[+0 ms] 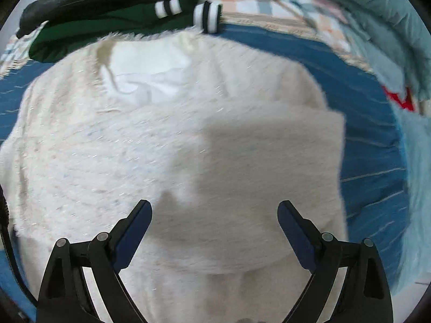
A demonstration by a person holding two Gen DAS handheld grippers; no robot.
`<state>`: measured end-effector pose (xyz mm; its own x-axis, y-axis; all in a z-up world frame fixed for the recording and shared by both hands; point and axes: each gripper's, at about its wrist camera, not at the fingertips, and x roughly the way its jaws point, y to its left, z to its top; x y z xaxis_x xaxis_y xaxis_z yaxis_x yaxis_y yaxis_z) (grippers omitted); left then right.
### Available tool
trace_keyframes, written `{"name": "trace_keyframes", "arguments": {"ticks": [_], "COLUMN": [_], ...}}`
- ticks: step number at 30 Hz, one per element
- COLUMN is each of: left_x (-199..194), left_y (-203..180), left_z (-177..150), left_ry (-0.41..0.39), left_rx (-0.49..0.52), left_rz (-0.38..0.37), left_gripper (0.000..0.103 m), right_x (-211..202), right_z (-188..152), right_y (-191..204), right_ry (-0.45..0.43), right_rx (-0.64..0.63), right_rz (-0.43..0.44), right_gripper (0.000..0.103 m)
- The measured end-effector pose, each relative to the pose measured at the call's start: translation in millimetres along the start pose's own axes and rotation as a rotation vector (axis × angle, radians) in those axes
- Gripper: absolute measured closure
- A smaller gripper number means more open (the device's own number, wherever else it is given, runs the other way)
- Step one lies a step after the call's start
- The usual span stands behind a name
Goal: Fold large clothes
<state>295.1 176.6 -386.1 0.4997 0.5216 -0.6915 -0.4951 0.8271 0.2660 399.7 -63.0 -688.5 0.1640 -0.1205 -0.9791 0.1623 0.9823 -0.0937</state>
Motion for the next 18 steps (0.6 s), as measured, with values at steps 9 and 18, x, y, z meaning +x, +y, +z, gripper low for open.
{"name": "trace_keyframes", "arguments": {"ticks": [9,18], "left_x": [-79.5,-129.3], "left_y": [-136.1,-324.6], "left_z": [-16.0,-90.8], "left_ry": [-0.017,0.093], "left_rx": [0.181,0.434], "left_rz": [-0.231,-0.518], "left_gripper": [0.088,0.088], "right_x": [-19.6,-21.8], "right_z": [-8.2,-22.2], "right_y": [-46.8,-179.4], "right_ry": [-0.013,-0.022], "right_rx": [0.087,0.232], "right_rz": [0.158,0.032], "right_gripper": [0.007,0.008]}}
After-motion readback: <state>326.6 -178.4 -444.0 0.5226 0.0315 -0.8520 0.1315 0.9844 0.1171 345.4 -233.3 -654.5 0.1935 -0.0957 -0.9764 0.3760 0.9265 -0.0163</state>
